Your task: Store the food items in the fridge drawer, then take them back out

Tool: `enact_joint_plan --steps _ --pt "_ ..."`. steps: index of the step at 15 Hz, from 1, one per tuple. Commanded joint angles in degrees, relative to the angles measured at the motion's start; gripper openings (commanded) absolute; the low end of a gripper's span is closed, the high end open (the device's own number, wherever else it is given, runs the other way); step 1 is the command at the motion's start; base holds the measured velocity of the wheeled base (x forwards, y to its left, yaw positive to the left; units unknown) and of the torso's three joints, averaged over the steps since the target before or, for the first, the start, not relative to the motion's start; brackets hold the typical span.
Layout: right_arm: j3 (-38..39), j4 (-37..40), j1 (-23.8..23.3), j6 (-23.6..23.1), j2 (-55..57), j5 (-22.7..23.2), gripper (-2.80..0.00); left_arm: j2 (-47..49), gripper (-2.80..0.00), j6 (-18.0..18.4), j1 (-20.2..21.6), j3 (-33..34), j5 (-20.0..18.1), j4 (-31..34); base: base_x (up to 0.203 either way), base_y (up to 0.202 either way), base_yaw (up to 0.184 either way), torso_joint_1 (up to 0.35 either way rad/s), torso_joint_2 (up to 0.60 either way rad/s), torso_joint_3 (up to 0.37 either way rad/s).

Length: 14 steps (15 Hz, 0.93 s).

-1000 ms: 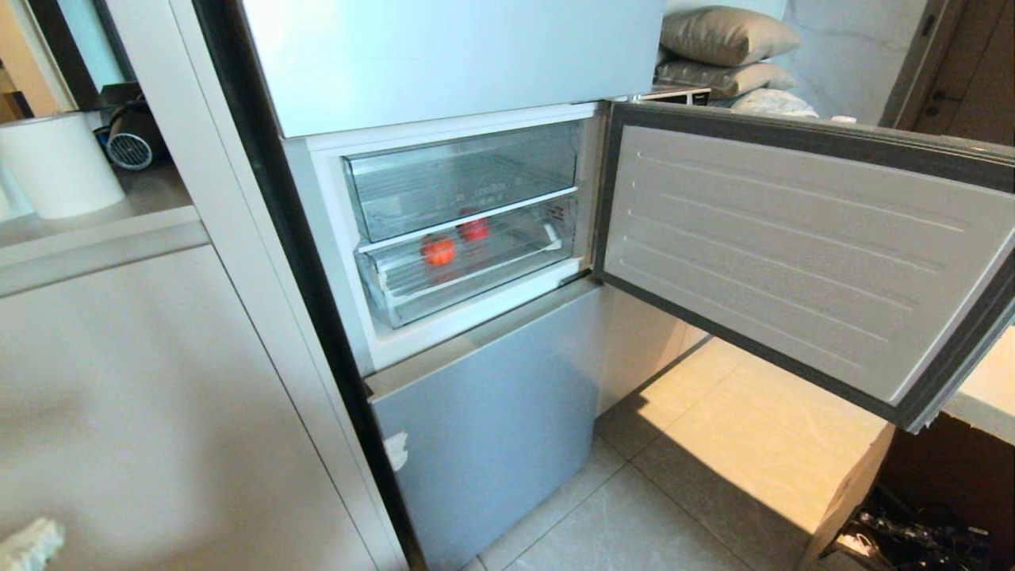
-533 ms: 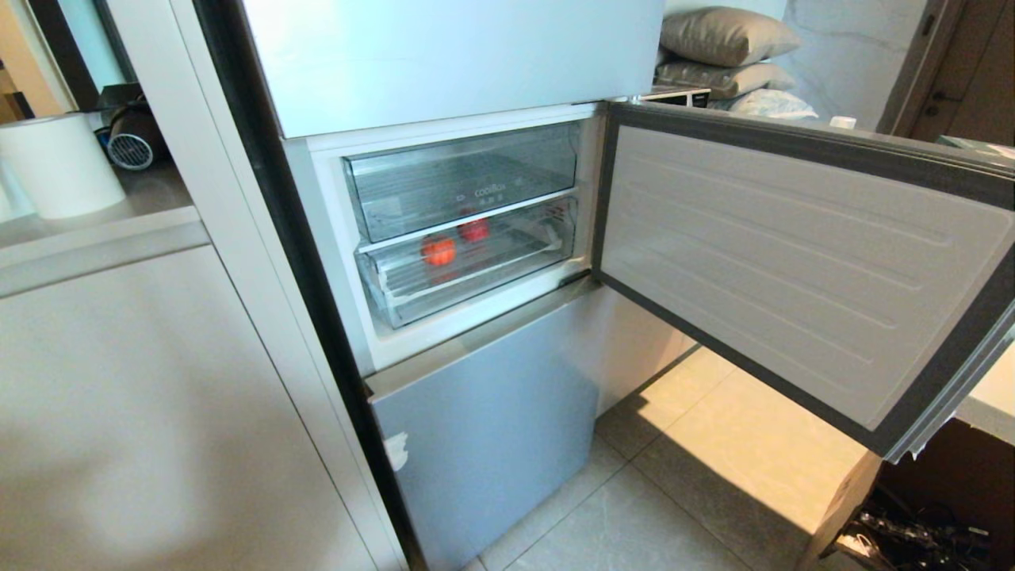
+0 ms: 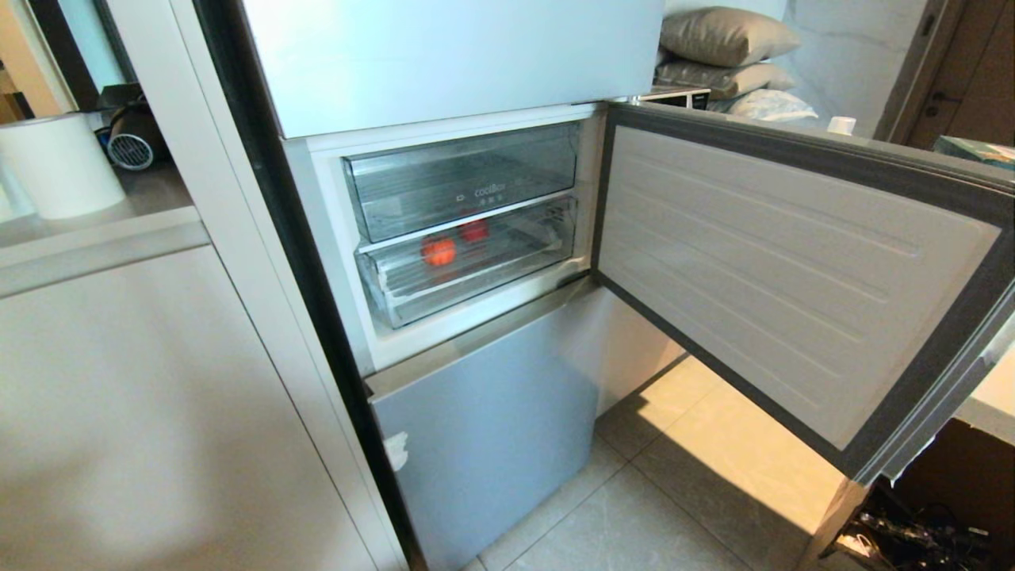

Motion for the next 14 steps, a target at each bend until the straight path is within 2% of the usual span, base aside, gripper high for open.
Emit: enact_joint_plan --steps 1,4,14 --pt "0.0 -0.1 0.0 0.0 0.0 0.0 -2.80 0.0 -2.80 0.0 0.0 0.1 0.0 0.0 0.000 0.000 0.000 0.000 0.00 0.000" --pt "0.0 -0.2 0.0 0.4 0.0 -0.1 -2.80 0.0 -2.80 0.0 0.0 0.1 0.0 0.0 -0.001 0.000 0.065 0.004 0.00 0.001" --pt "0.0 -0.2 0.0 0.4 0.1 -0.1 -2.80 0.0 -2.80 0.0 0.0 0.1 0.0 0.0 0.000 -0.008 0.175 0.004 0.00 0.001"
